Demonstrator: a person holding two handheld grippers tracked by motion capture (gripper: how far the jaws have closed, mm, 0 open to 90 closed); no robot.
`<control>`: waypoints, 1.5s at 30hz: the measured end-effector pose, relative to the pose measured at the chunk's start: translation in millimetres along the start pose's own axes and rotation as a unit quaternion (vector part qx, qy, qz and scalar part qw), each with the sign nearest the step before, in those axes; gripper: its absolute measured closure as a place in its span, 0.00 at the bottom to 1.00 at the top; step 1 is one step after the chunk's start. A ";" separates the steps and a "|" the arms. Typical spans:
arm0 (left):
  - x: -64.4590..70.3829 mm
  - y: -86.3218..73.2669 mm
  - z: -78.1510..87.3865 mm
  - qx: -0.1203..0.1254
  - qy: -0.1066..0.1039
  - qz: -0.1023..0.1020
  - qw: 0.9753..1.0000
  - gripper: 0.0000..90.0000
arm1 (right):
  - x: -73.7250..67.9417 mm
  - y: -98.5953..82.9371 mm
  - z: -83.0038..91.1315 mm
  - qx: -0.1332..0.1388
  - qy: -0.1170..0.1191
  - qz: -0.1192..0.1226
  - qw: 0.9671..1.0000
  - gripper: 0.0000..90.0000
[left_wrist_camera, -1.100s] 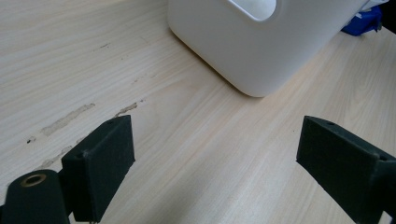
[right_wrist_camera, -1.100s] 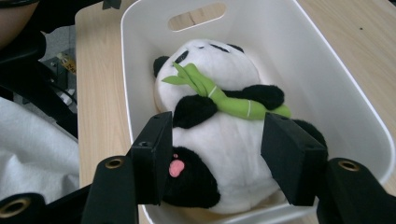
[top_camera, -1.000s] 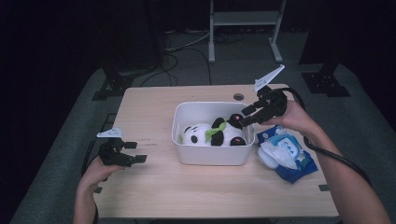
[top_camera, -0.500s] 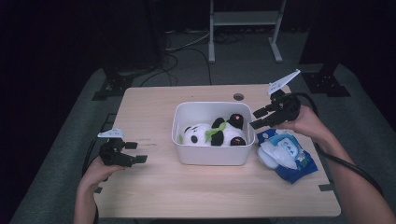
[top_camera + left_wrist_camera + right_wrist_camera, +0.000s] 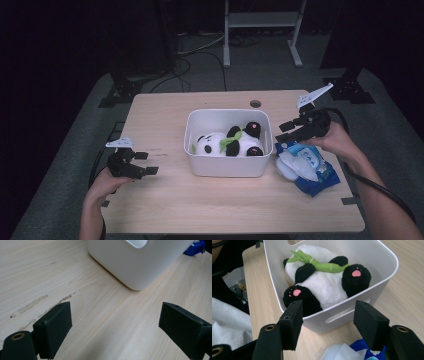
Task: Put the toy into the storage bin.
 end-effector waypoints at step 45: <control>4.6 2.8 -4.0 -0.005 -0.001 -0.007 1.000 0.11 | -1.2 -84.9 -10.8 0.017 -0.025 -0.075 0.997 0.32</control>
Point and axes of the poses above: each handheld gripper's, and its own axes: z roughly backward along the jaws, y roughly out of its top, x roughly to its right, the point moved 3 cm from there along -z, roughly forward along the jaws, and after that the axes turned 7 degrees about -y, right-handed, at the moved point
